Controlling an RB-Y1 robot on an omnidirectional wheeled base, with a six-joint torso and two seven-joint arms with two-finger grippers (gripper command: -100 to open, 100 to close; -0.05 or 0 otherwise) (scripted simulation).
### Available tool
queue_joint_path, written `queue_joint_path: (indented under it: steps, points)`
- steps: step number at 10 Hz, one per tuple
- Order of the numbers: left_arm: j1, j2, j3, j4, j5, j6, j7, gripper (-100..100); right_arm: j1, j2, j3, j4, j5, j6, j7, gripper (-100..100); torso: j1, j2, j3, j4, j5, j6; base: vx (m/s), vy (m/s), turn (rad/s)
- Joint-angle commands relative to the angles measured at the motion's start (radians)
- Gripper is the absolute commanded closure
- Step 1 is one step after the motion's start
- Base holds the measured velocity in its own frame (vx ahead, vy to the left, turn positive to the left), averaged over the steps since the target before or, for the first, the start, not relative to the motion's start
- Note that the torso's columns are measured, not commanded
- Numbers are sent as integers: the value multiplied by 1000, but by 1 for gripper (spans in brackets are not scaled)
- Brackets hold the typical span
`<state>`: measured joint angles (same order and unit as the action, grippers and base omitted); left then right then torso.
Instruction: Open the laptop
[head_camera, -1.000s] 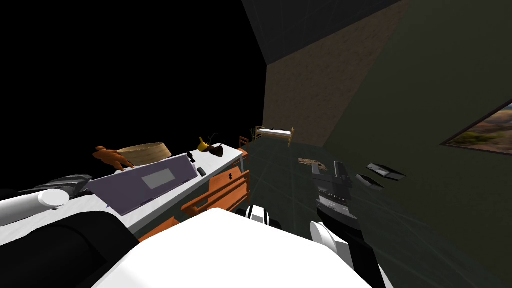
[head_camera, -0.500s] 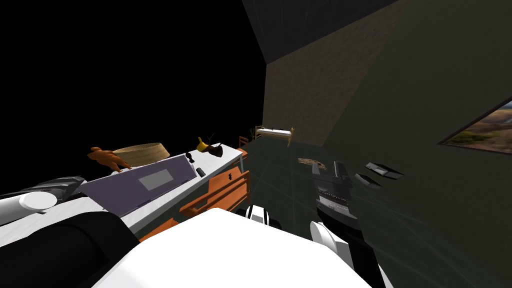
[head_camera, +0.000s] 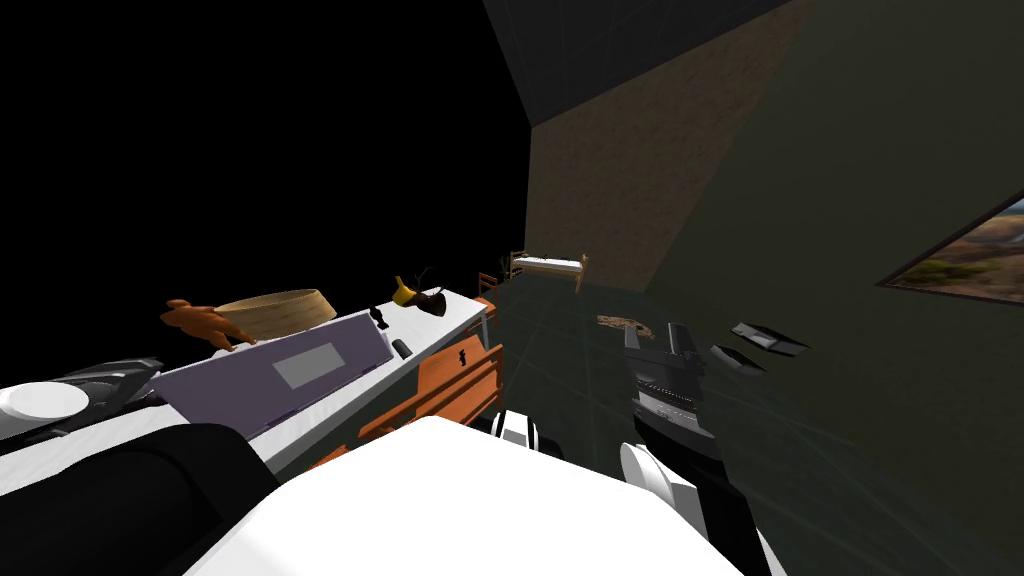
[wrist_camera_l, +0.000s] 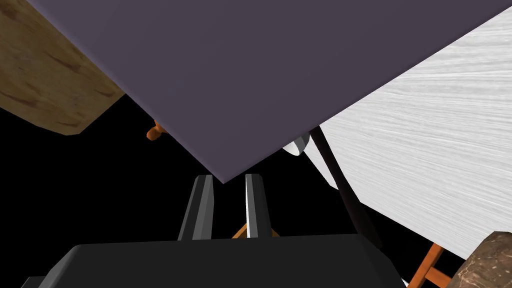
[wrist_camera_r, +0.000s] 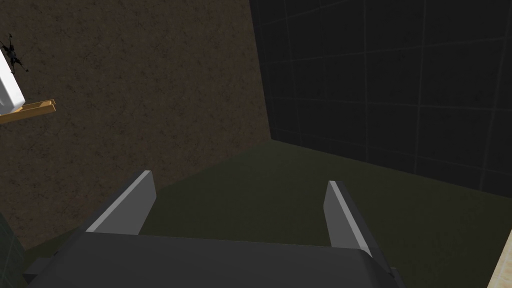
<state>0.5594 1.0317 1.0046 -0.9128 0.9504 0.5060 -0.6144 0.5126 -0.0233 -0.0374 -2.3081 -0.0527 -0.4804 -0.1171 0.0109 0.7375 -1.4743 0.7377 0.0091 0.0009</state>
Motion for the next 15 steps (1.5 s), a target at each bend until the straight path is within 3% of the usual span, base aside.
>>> queue_joint_path:
  steps: [1, 7, 10, 14, 15]
  points:
    - [15, 1, -2, -7, 2, 71, 19, 100, 0, 0, 0, 0, 0, 0, 0, 0, -1, 0, 0, 0, 0, 0, 16, 76, -27]
    - [45, 26, -3, 4, 44, 197, 20, 100, 0, 0, 0, 0, 0, 0, 0, 0, -7, 1, 2, 0, 2, -1, 17, 60, -14]
    - [45, 26, -3, 4, 44, 211, 20, 100, 0, 0, 0, 0, 0, 0, 0, 0, -9, 1, 3, 0, 5, -2, 7, 13, 12]
    - [65, 44, -3, 10, 72, 297, 21, 100, 0, 0, 0, 0, 0, 0, 0, 0, -3, 2, 4, 0, 7, -5, 6, 5, 20]
    - [72, 60, 15, -7, 71, 278, 23, 100, 0, 0, 0, 0, 0, 0, 0, 0, -2, 3, 4, 0, 7, -5, 6, -1, 1]
